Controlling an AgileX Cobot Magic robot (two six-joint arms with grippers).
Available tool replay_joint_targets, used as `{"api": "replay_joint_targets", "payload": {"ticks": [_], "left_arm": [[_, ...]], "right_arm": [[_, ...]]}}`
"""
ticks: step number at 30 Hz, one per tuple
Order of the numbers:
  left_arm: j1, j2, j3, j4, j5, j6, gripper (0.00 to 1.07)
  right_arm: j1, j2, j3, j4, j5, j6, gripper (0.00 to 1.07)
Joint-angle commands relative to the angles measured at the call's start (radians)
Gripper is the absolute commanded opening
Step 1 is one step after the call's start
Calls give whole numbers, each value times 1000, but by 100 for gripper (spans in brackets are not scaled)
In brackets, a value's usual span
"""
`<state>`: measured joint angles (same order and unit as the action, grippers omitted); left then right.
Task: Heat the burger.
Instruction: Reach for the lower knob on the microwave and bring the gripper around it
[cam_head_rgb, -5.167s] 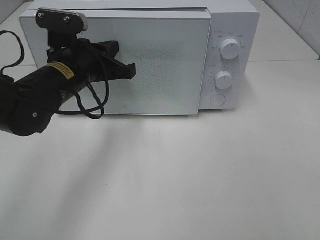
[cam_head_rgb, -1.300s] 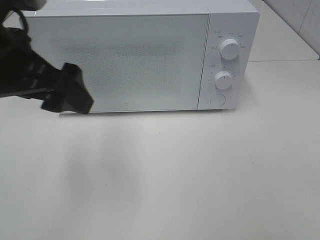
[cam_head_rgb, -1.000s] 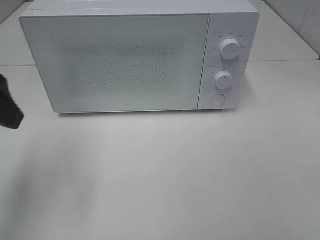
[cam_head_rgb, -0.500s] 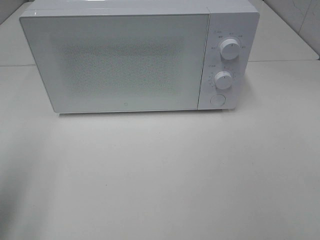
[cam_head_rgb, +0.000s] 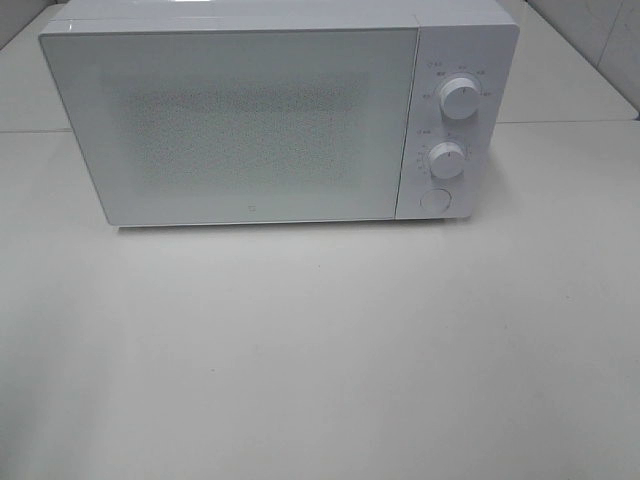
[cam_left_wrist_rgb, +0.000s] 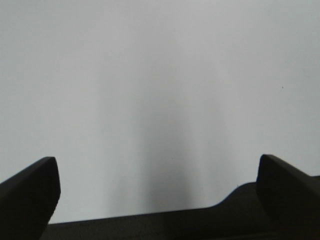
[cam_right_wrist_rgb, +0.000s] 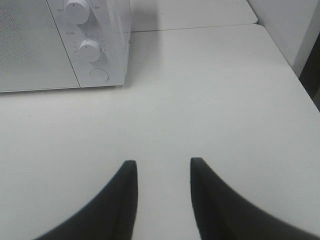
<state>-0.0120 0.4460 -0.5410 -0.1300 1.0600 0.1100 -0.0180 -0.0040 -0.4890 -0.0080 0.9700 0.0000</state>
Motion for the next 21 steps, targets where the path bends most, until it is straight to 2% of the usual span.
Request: {"api": "replay_joint_targets", "payload": {"ticks": [1, 3, 8, 10, 11, 12, 21], "left_arm": [[3, -106, 11, 49, 9, 1, 102], [3, -168, 23, 77, 13, 2, 102], [5, -256, 23, 75, 13, 0, 102], [6, -286, 23, 71, 13, -21, 102], [6, -306, 23, 59, 13, -81, 102], [6, -312, 23, 64, 13, -99, 102], [9, -437, 24, 86, 12, -110, 102]], "right_arm": [[-4, -30, 1, -2, -7, 0, 38], [-4, -30, 1, -2, -7, 0, 38], [-4, -30, 1, -2, -7, 0, 38], [-4, -30, 1, -2, -7, 0, 38], [-4, -30, 1, -2, -7, 0, 38], [-4, -30, 1, -2, -7, 0, 38], [-4, -30, 1, -2, -7, 0, 38]]}}
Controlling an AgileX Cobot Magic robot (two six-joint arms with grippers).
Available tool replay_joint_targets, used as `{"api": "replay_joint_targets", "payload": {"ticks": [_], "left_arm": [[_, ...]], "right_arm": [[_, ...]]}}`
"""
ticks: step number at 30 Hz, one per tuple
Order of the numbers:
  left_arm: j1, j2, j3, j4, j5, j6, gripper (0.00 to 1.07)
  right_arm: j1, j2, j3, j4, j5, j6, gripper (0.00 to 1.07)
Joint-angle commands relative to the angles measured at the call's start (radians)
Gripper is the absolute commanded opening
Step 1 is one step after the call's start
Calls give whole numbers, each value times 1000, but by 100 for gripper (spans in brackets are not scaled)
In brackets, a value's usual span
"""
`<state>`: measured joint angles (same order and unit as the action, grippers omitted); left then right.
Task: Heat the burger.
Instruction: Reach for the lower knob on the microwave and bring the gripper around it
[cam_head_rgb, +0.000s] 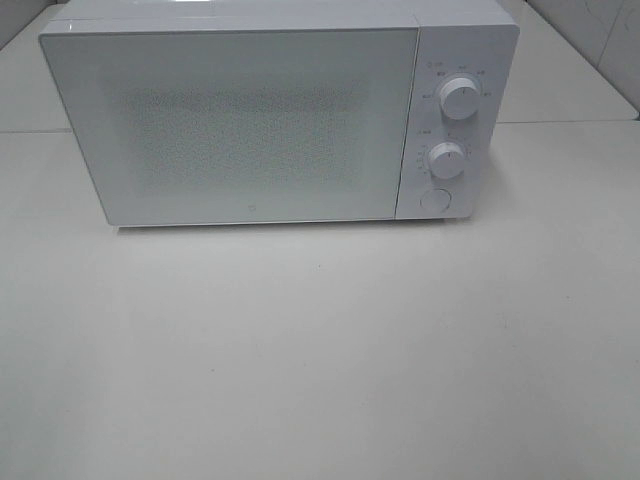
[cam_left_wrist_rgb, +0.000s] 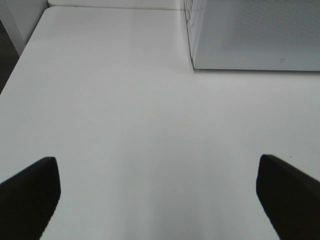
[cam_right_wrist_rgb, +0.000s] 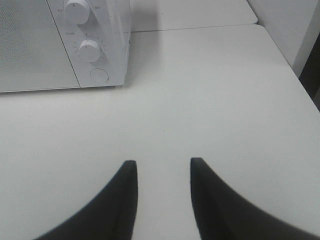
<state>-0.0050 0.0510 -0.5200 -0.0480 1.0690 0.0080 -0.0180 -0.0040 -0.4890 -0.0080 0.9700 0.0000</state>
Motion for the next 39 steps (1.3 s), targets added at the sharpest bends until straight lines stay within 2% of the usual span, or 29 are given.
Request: {"api": "replay_joint_targets", "payload": {"ticks": [1, 3, 39], "left_arm": [[2, -42, 3, 4, 3, -8, 102], [2, -84, 3, 10, 3, -8, 102], [2, -72, 3, 13, 3, -8, 102]], "right_arm": [[-4, -30, 1, -2, -7, 0, 38], [-4, -30, 1, -2, -7, 0, 38], [-4, -29, 1, -2, -7, 0, 38]]}}
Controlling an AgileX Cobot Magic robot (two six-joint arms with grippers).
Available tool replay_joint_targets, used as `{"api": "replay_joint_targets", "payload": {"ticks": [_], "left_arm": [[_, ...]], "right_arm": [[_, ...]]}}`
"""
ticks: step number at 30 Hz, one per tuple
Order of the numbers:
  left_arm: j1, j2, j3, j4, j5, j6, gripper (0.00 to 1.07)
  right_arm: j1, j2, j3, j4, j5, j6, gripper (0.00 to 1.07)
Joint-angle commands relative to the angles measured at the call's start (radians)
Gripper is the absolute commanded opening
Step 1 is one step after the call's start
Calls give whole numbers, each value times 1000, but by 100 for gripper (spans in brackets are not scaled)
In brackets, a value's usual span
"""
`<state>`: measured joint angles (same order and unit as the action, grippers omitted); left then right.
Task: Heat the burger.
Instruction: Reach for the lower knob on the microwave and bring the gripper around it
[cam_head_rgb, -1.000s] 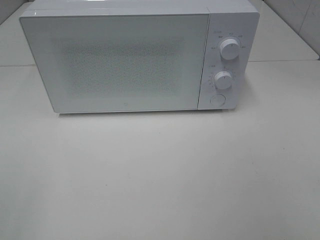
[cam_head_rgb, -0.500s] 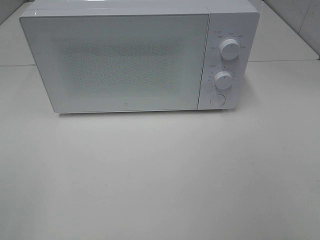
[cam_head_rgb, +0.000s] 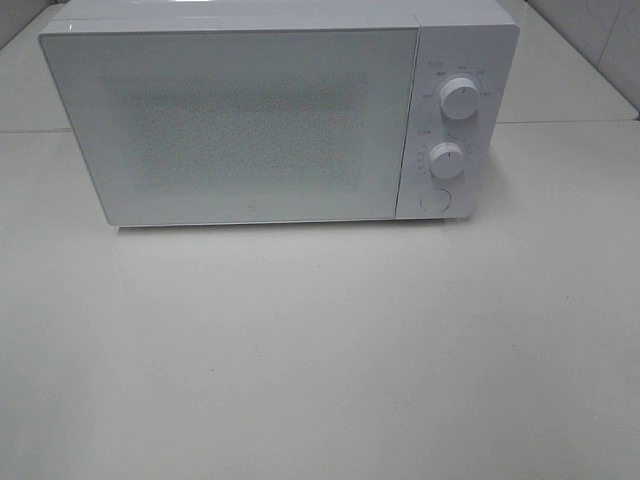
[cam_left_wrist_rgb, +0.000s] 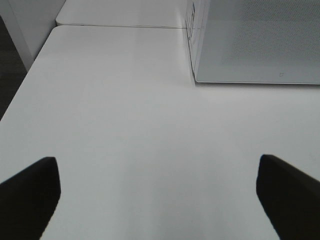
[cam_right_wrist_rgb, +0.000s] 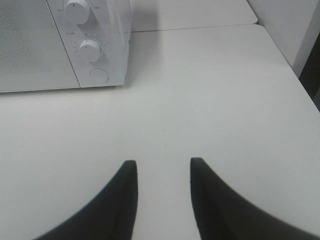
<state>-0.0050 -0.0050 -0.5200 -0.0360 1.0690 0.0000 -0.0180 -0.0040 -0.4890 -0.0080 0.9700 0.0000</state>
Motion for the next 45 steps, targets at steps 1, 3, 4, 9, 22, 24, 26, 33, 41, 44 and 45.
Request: {"api": "replay_joint_targets", "payload": {"ticks": [1, 3, 4, 9, 22, 24, 26, 33, 41, 44, 45], "left_arm": [[2, -16, 3, 1, 3, 0, 102], [2, -16, 3, 1, 3, 0, 102], [2, -16, 3, 1, 3, 0, 102], [2, -16, 3, 1, 3, 0, 102], [2, -16, 3, 1, 3, 0, 102], [2, -16, 3, 1, 3, 0, 102], [2, -16, 3, 1, 3, 0, 102], [2, -16, 3, 1, 3, 0, 102], [2, -16, 3, 1, 3, 0, 101], [2, -16, 3, 1, 3, 0, 101], [2, -16, 3, 1, 3, 0, 101]], "right_arm": [[-4, -29, 1, 1, -7, 0, 38], [-4, -29, 1, 3, -7, 0, 38], [-4, -29, 1, 8, -7, -6, 38], [-4, -29, 1, 8, -7, -9, 43], [-7, -26, 1, 8, -9, 24, 98], [-7, -14, -9, 8, -23, 21, 98], [-7, -1, -20, 8, -48, 21, 97], [6, 156, -9, 2, -427, 18, 94], [6, 349, 162, -4, -906, -14, 91], [6, 427, 205, -38, -1082, -57, 88], [6, 427, 205, -38, -1082, -57, 88]]}}
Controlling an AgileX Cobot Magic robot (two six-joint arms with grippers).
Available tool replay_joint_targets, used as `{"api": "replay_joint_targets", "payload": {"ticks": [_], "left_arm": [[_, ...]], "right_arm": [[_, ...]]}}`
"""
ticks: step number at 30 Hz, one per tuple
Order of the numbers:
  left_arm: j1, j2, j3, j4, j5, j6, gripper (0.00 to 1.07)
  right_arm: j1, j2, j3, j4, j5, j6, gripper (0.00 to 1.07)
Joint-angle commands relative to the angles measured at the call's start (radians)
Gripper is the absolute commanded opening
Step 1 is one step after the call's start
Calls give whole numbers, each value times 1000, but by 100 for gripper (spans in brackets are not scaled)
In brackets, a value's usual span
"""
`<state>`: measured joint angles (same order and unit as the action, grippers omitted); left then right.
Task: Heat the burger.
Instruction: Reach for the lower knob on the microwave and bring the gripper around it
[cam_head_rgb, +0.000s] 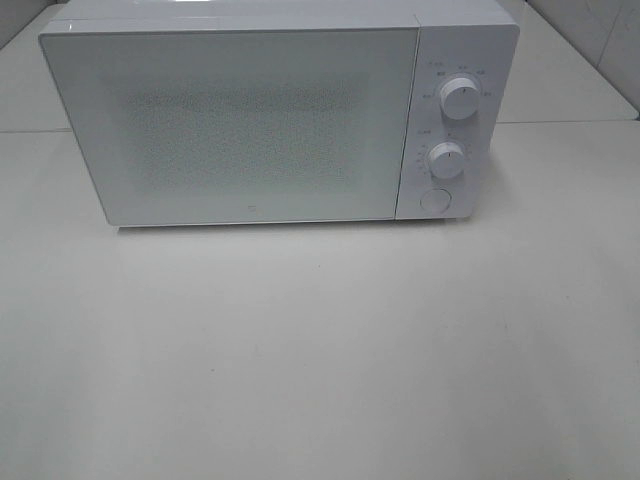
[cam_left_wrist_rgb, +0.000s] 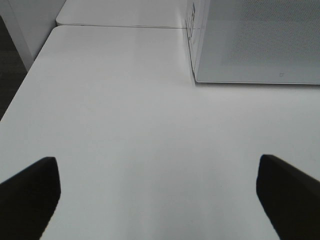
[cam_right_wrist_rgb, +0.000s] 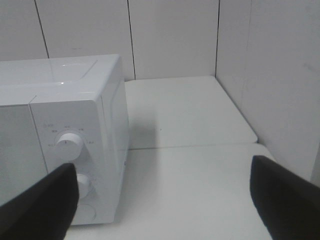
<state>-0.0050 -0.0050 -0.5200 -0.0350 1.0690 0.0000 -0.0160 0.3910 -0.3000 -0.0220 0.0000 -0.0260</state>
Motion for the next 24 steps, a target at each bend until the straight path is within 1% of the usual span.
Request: {"api": "replay_joint_targets", "payload": {"ticks": [1, 2, 5, 6, 7, 8, 10, 11, 12, 13, 14, 15, 16, 17, 18, 19, 22, 24], "left_arm": [[2, -16, 3, 0, 3, 0, 101], [2, -16, 3, 0, 3, 0, 101], [2, -16, 3, 0, 3, 0, 101], [2, -16, 3, 0, 3, 0, 101], [2, -16, 3, 0, 3, 0, 101], [2, -16, 3, 0, 3, 0, 101], [2, -16, 3, 0, 3, 0, 101], [2, -16, 3, 0, 3, 0, 101], [2, -16, 3, 0, 3, 0, 101], [2, -16, 3, 0, 3, 0, 101], [2, -16, 3, 0, 3, 0, 101], [2, -16, 3, 0, 3, 0, 101], [2, -16, 3, 0, 3, 0, 101], [2, -16, 3, 0, 3, 0, 101], [2, -16, 3, 0, 3, 0, 101], [2, -16, 3, 0, 3, 0, 101], [2, -16, 3, 0, 3, 0, 101], [2, -16, 3, 0, 3, 0, 101]], "right_arm": [[4, 94, 33, -38, -217, -51, 85], [4, 155, 44, -43, -287, -54, 82], [4, 190, 49, -44, -325, -54, 80], [4, 258, 57, -44, -403, -54, 78], [4, 297, 62, -44, -440, -54, 77], [4, 297, 62, -44, -440, -54, 77], [4, 447, 88, -44, -628, -54, 77], [4, 447, 88, -44, -628, -54, 77], [5, 480, 92, -45, -662, -54, 77], [20, 558, 96, -46, -756, -51, 77], [20, 558, 96, -46, -756, -51, 77], [30, 589, 96, -44, -798, -53, 77], [53, 667, 96, -31, -876, -79, 77], [53, 667, 96, -31, -876, -79, 77], [66, 709, 96, -19, -914, -92, 77], [97, 786, 96, 7, -981, -113, 77], [118, 829, 96, 28, -1021, -116, 77], [203, 974, 96, 122, -1189, -118, 77]]}}
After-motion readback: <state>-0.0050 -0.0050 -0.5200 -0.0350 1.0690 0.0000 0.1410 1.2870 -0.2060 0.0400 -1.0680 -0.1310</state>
